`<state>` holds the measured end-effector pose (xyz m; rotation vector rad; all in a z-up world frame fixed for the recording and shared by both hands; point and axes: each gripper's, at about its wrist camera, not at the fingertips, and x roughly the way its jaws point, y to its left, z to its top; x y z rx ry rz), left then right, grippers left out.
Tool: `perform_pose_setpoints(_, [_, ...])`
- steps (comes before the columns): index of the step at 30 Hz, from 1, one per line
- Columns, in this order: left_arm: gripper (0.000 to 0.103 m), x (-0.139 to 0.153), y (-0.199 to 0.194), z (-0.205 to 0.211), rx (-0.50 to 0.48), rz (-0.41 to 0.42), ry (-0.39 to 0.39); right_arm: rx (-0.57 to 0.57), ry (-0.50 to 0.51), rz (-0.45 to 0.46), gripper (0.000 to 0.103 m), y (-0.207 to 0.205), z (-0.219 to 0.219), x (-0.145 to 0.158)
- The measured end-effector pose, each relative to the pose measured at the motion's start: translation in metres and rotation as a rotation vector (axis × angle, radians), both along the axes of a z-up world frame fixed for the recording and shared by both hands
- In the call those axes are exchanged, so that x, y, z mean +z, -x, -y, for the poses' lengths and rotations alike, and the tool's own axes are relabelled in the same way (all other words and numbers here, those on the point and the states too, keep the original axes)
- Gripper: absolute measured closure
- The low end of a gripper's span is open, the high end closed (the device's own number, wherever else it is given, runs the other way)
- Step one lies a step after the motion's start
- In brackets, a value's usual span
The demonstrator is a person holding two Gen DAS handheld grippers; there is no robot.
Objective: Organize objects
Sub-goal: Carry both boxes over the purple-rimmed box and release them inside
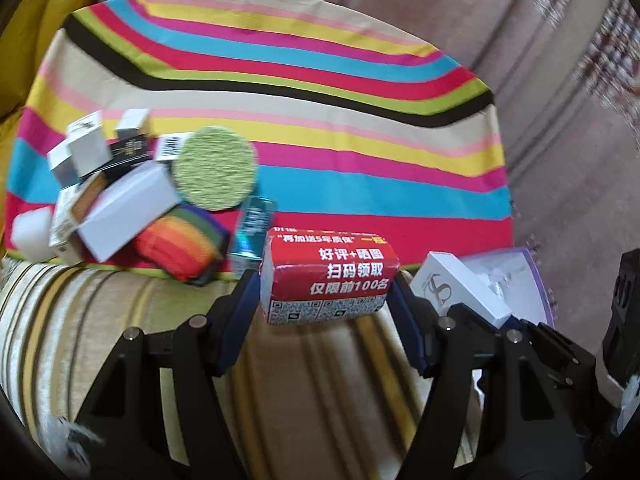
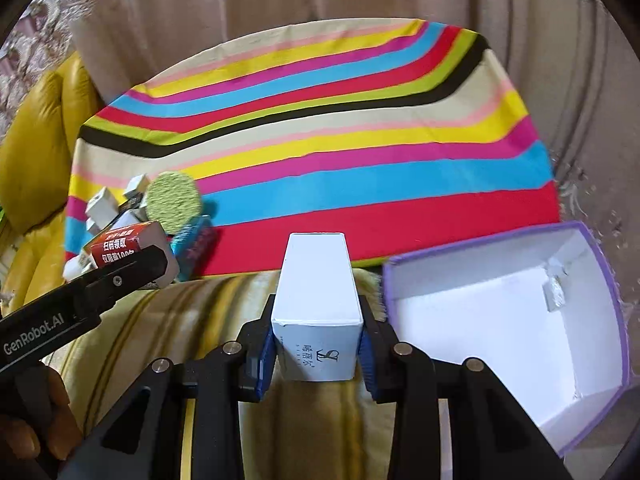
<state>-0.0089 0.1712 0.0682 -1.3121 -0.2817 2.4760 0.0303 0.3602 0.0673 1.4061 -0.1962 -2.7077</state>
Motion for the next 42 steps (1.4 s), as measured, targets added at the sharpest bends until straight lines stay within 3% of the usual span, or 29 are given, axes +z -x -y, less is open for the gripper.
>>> perform_pose_setpoints(21, [0.035, -0.001, -0.008, -0.106, -0.314, -0.015, -0.026, -0.304, -0.037, 0.035, 0.067, -0.027, -0.114, -0.016])
perform_pose_setpoints(29, [0.035, 0.004, -0.013, -0.133, -0.411, -0.041, -0.059, -0.372, -0.03, 0.035, 0.066, -0.035, -0.138, -0.015])
perform_pose_setpoints(32, [0.029, 0.006, -0.014, -0.141, -0.449, -0.038, -0.07, -0.382, -0.023, 0.035, 0.065, -0.034, -0.141, -0.015])
perform_pose_setpoints(35, [0.023, 0.005, -0.014, -0.145, -0.456, -0.035, -0.08, -0.383, -0.017, 0.039, 0.062, -0.034, -0.142, -0.016])
perform_pose_setpoints(42, [0.023, 0.005, -0.008, -0.131, -0.42, -0.035, -0.116, -0.371, -0.007, 0.029, 0.058, -0.034, -0.141, -0.013])
